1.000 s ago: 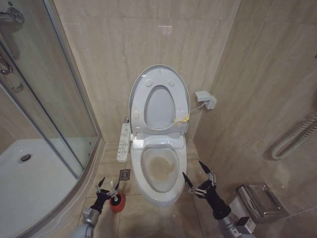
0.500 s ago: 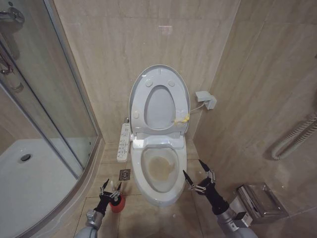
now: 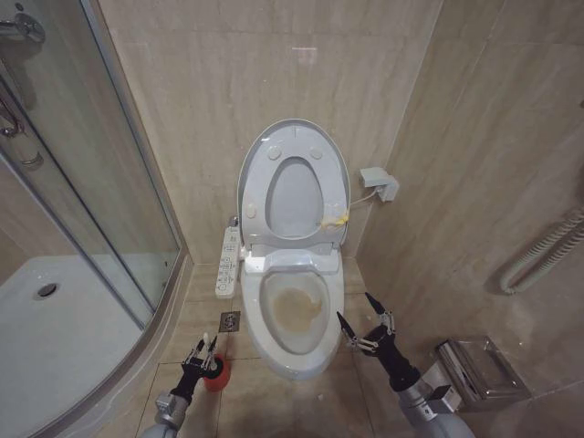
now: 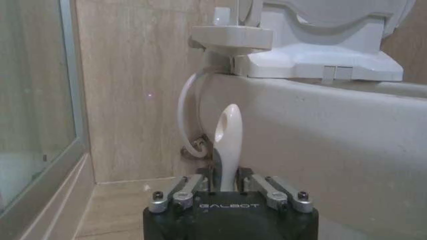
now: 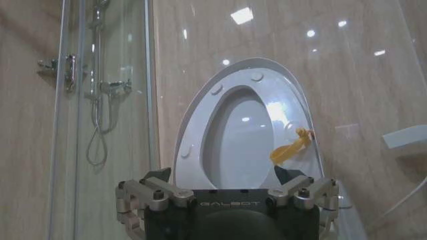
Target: Open the toilet lid, clean the toilet bowl with a toilet brush, close the toilet lid, and flush.
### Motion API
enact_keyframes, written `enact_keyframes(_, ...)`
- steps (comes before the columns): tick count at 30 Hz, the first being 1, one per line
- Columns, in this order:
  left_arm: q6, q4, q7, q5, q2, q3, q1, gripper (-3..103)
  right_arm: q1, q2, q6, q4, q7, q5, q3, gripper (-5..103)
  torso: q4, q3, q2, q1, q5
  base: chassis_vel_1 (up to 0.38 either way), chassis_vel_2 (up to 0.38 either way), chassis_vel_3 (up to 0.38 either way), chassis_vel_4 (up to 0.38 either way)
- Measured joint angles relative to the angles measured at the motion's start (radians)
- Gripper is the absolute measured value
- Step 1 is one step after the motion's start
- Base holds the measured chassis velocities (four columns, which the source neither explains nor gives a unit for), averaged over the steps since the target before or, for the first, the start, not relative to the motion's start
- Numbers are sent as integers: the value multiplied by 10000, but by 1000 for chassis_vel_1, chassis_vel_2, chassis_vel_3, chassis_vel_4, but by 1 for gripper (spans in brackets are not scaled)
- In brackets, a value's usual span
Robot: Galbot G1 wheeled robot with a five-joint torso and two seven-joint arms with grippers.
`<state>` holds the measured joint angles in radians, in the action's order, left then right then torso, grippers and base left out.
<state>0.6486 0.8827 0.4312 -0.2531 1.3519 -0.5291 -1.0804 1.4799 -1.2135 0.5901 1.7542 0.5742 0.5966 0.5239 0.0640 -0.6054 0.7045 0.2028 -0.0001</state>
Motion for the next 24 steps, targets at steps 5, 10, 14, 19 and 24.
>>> enact_keyframes(5, 31, 135, 9, -93, -46, -10, -89, 19, -4, -50, 15, -47, 4, -15, -13, 100, 1, 0, 0, 0, -2, 0, 0, 0, 0)
enact_keyframes(10, 81, 575, -84, -285, -118, -41, -414, 19, 18, -134, 23, -43, 12, -63, -23, 100, 2, 0, 0, 0, -1, 0, 0, 0, 0)
enact_keyframes(14, -6, 1809, -703, -89, -280, -2, -1177, 19, 28, -221, 24, 18, 15, -107, -35, 100, 1, 0, 0, 0, -1, 0, 0, 0, 0)
enact_keyframes(19, -417, 3645, -1888, 39, -627, 93, -2117, 19, 20, -328, 26, 44, 33, -150, -52, 100, -1, 0, 1, 0, -1, 0, 0, 0, 0)
enact_keyframes(24, -1103, 6141, -3241, -99, -1151, -38, -3103, 19, 39, -502, 48, 65, 71, -258, -100, 100, 0, 1, 2, 0, 0, 0, 0, 0, 0)
